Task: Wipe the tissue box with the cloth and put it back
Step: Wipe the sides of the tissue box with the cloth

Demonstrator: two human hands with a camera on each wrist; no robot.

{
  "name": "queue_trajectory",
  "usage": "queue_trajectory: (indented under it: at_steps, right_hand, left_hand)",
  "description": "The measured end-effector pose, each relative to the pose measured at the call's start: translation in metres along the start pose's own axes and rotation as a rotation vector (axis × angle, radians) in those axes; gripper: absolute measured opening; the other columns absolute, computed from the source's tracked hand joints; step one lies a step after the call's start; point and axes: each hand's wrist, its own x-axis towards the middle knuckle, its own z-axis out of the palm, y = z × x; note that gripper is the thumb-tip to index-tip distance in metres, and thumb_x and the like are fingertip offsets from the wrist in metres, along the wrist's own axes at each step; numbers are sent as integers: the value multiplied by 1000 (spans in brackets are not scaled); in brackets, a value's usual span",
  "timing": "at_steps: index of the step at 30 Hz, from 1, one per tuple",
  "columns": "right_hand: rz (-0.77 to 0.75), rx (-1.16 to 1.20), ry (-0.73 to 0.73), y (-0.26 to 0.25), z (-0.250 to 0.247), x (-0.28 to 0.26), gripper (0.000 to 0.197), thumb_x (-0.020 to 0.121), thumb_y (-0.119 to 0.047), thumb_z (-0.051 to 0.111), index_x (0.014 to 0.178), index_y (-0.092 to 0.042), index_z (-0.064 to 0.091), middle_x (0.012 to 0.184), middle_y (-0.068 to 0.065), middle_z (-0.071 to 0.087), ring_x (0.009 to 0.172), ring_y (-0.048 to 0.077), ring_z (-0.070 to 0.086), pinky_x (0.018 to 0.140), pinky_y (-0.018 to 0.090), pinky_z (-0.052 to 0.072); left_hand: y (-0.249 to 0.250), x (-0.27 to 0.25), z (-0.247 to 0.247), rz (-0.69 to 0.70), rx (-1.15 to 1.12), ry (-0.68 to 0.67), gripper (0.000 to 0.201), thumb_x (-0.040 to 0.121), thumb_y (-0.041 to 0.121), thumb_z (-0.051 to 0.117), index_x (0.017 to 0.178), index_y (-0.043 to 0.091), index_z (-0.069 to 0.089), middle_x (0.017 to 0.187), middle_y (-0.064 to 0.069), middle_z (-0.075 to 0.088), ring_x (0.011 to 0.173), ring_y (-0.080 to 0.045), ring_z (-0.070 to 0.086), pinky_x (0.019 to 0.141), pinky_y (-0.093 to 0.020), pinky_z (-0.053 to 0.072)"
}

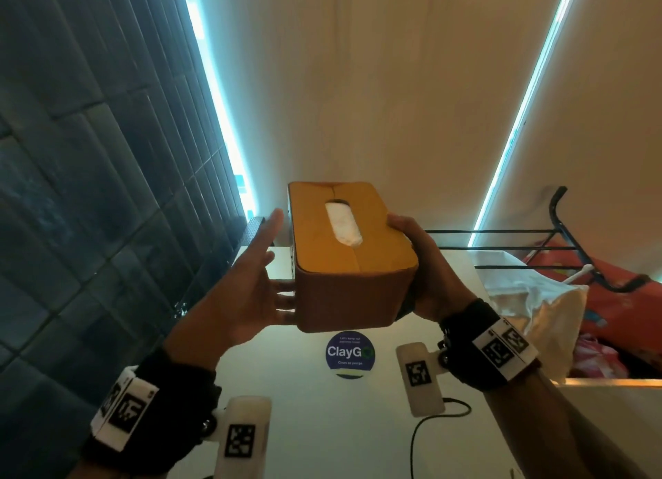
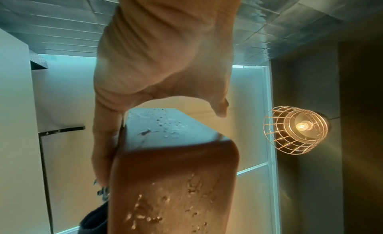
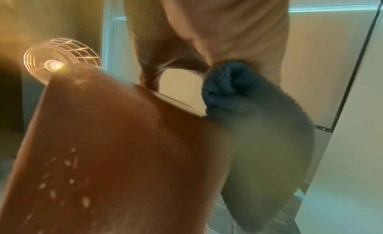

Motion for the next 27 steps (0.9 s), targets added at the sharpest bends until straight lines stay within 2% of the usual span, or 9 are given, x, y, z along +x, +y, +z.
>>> queue_trajectory:
  at_steps: [4, 8, 11, 15, 19, 21, 23, 25, 27]
  right_hand:
    - [11, -14, -30, 2, 0, 1, 50, 88, -60, 51, 129, -32, 56, 125, 7, 74, 109, 31, 74, 81, 42, 64]
    - [-23, -22, -65, -4, -2, -4, 44, 91, -60, 41, 117, -34, 67, 116, 2, 78, 101, 24, 76, 79, 37, 65]
    - [7, 54, 7, -2, -8, -8, 44, 98, -56, 40, 116, -29, 70, 113, 9, 77, 97, 28, 75, 78, 46, 63]
    - [-160, 150, 312, 15, -17, -13, 30, 106, -18, 44, 127, -15, 64, 130, 25, 66, 116, 42, 68, 94, 61, 57]
    - [-563, -30, 597, 21, 0, -34, 38, 104, -5, 46, 135, -20, 62, 127, 2, 70, 119, 17, 68, 105, 48, 54]
    - [-739, -225, 643, 19, 14, -44, 42, 104, -2, 47, 139, -23, 54, 123, -10, 67, 113, -6, 64, 101, 25, 55]
    - [-912, -414, 638, 19, 26, -48, 41, 102, -2, 47, 140, -15, 51, 129, -2, 64, 111, -15, 60, 95, 10, 49]
    - [-1014, -585, 641, 25, 35, -44, 44, 99, -8, 46, 143, -8, 51, 144, 11, 57, 125, -6, 57, 103, 17, 49]
    - [-1031, -739, 662, 36, 45, -38, 48, 99, -13, 44, 147, -9, 48, 156, 14, 47, 146, 23, 43, 118, 41, 42]
  left_hand:
    - [-3, -2, 4, -15, 88, -35, 84, 74, 63, 62, 147, 28, 40, 126, -15, 69, 104, -38, 74, 87, -55, 60]
    - [-7, -4, 8, -25, -4, -21, 88, 72, 60, 76, 144, 20, 46, 129, -17, 68, 105, -36, 72, 74, -47, 63]
    - [-6, -4, 9, 2, -140, -35, 82, 67, 59, 78, 134, 16, 57, 126, -19, 70, 102, -35, 71, 73, -47, 60]
    - [1, -7, 15, 15, -292, -56, 80, 69, 58, 74, 133, 15, 57, 115, -19, 70, 101, -36, 70, 62, -44, 61]
    - [7, -6, 20, 40, -366, -51, 87, 62, 59, 75, 137, 20, 55, 134, -22, 65, 114, -40, 67, 60, -43, 63]
    - [8, -3, 23, 54, -395, -38, 86, 63, 59, 77, 136, 20, 56, 134, -21, 65, 112, -38, 68, 67, -45, 63]
    - [9, -2, 28, 66, -405, -32, 85, 66, 60, 74, 137, 19, 54, 130, -20, 66, 110, -36, 68, 69, -44, 63]
    - [10, 0, 33, 77, -395, -31, 82, 70, 61, 70, 137, 18, 52, 127, -20, 66, 109, -36, 68, 68, -42, 64]
    - [9, 3, 36, 81, -385, -24, 82, 72, 63, 71, 138, 17, 52, 129, -21, 65, 111, -37, 68, 71, -43, 63]
